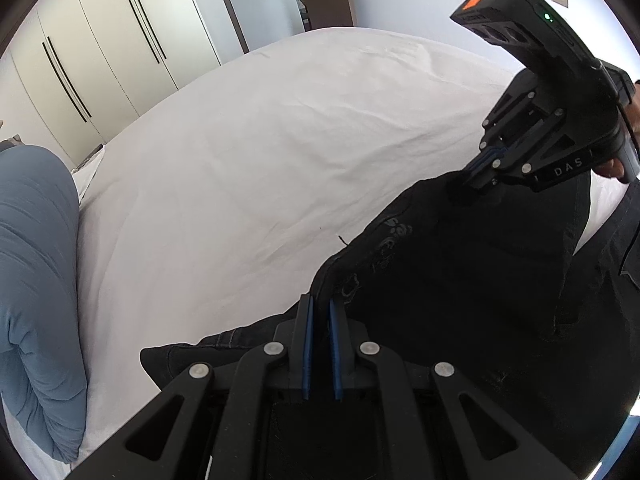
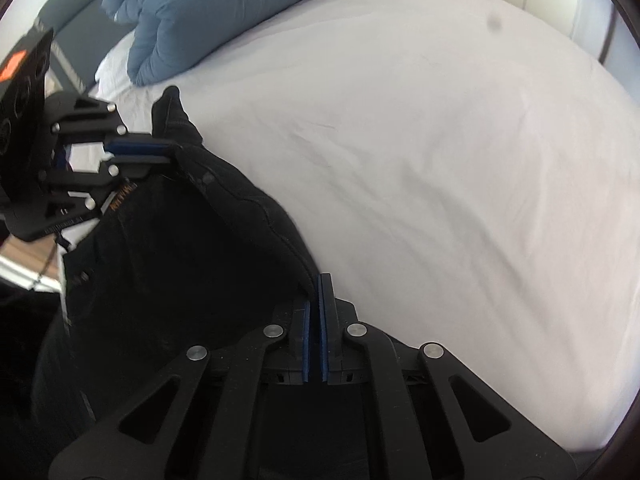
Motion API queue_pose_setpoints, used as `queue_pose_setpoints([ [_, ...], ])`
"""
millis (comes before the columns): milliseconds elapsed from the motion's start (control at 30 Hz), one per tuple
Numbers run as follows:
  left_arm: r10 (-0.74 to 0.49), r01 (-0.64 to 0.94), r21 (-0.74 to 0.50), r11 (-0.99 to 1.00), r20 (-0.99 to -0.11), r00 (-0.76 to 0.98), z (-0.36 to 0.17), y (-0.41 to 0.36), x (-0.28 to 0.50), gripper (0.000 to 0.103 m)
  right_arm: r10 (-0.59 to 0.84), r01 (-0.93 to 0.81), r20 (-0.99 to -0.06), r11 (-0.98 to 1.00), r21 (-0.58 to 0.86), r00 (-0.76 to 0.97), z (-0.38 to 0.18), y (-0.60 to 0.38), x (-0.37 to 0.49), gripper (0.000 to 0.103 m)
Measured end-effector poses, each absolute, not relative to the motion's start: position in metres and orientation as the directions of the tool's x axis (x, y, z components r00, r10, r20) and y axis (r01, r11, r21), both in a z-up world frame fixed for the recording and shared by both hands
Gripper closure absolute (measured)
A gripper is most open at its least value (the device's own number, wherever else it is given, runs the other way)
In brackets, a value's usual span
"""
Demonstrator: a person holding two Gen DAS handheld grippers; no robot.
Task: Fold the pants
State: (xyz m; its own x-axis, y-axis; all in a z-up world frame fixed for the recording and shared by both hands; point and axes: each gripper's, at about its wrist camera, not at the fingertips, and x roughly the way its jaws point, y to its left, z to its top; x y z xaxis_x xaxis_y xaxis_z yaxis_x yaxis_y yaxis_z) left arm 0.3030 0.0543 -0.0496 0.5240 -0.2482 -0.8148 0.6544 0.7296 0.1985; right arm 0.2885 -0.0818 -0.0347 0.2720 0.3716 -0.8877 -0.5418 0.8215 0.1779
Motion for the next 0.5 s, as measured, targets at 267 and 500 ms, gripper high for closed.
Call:
queue_pose_setpoints([
  [267,-0.271,0.661,0.189,0.726,-0.805,0.528,-0.037,0.073,0.253,0.096,0.431,-0.5,-0.868,0.824,0.267,0.246,-0.038,-0.055,0.243,0.101],
  [500,-0.259,0.678,0.211,0.704,-0.813,0.522,-0.047,0.095,0.195,0.095,0.331,-0.629,-0.899,0.773,0.084,0.287,-0.025,-0.017,0.166,0.101],
])
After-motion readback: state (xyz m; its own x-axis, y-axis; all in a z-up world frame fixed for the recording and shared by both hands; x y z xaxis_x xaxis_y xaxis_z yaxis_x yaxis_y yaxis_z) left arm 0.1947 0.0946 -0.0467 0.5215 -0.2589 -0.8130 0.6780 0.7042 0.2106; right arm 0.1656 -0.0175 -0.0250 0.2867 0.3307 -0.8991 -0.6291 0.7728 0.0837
